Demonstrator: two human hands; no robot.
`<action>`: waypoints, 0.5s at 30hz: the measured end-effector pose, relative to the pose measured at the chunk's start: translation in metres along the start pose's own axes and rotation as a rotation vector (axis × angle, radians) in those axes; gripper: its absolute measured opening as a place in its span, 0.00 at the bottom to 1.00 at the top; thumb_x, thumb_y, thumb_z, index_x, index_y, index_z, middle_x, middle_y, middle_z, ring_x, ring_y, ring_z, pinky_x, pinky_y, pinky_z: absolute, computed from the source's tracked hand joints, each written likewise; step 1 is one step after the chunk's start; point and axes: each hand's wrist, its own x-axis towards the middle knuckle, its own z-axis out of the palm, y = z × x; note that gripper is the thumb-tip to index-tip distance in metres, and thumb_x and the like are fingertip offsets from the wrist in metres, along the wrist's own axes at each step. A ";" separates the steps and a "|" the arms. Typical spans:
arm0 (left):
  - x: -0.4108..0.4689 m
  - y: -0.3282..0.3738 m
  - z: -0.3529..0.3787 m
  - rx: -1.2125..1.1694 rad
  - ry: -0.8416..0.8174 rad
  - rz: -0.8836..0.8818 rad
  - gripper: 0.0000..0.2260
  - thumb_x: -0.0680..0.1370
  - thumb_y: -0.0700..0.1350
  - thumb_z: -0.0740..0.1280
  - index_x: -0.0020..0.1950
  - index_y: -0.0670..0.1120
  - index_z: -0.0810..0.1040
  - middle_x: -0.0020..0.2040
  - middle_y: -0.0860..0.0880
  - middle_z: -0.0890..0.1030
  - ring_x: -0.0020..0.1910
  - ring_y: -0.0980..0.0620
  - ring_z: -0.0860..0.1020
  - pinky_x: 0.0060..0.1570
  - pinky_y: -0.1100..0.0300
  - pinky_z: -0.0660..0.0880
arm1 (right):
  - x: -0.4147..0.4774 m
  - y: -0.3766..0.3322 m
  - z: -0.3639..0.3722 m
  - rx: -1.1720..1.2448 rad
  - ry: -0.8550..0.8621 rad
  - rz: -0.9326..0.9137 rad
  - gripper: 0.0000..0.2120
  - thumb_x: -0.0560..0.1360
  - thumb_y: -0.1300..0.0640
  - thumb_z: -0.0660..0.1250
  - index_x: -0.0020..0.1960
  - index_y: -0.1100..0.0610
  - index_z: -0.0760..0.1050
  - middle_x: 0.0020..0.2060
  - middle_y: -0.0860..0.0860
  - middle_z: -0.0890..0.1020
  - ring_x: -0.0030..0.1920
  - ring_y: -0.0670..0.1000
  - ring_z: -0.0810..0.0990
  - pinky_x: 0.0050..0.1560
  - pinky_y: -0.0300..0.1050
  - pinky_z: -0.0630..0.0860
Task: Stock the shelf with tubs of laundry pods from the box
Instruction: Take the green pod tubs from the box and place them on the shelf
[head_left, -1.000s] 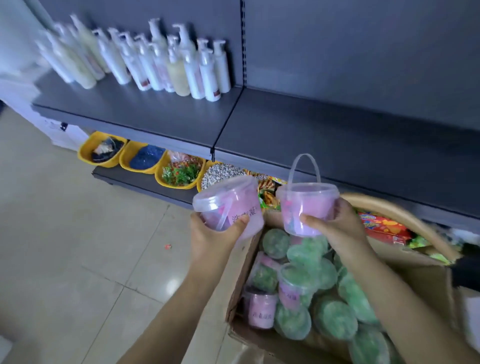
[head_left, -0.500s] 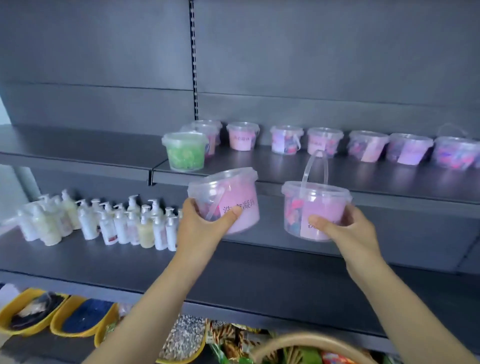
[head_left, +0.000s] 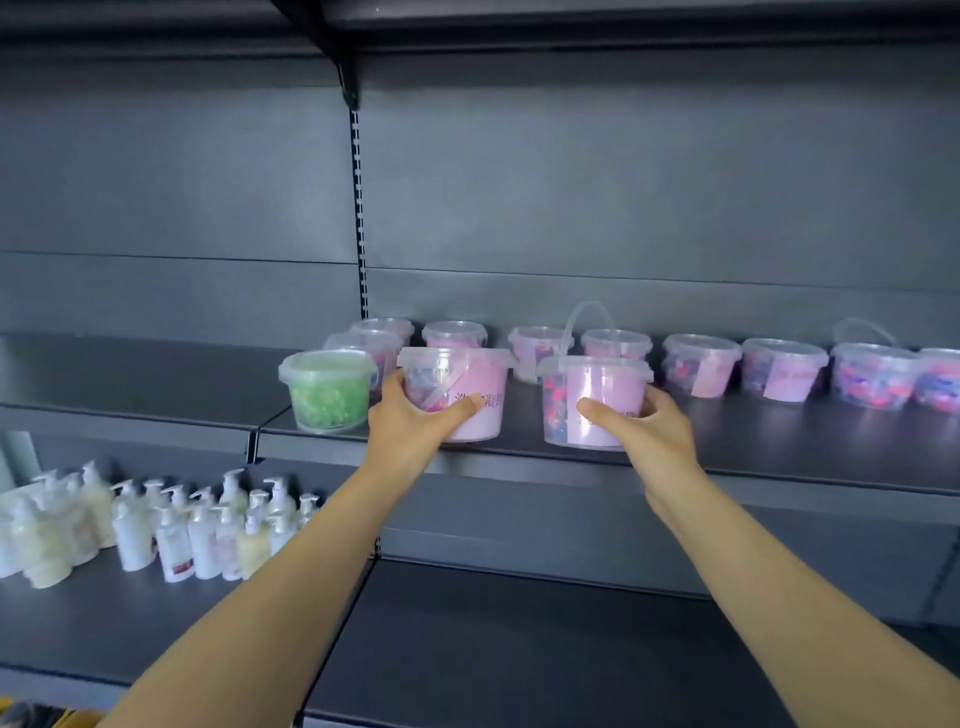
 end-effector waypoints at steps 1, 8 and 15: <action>0.008 0.001 0.003 0.016 0.007 -0.005 0.53 0.51 0.67 0.72 0.70 0.46 0.62 0.62 0.51 0.73 0.64 0.48 0.71 0.67 0.51 0.68 | 0.009 0.001 0.002 -0.010 0.005 -0.005 0.30 0.62 0.51 0.78 0.61 0.54 0.73 0.52 0.48 0.81 0.50 0.48 0.80 0.48 0.40 0.72; 0.075 -0.011 0.019 0.045 0.036 0.006 0.48 0.55 0.60 0.78 0.68 0.43 0.63 0.62 0.47 0.73 0.60 0.47 0.74 0.64 0.55 0.69 | 0.071 0.015 0.024 -0.129 0.013 -0.021 0.33 0.56 0.47 0.80 0.57 0.52 0.73 0.51 0.49 0.80 0.51 0.51 0.80 0.54 0.50 0.78; 0.128 -0.041 0.044 0.203 -0.009 -0.062 0.44 0.61 0.49 0.80 0.69 0.42 0.60 0.65 0.44 0.72 0.63 0.44 0.72 0.64 0.55 0.69 | 0.102 0.023 0.044 -0.112 -0.005 -0.042 0.33 0.58 0.59 0.79 0.59 0.53 0.70 0.51 0.48 0.78 0.51 0.51 0.78 0.51 0.46 0.77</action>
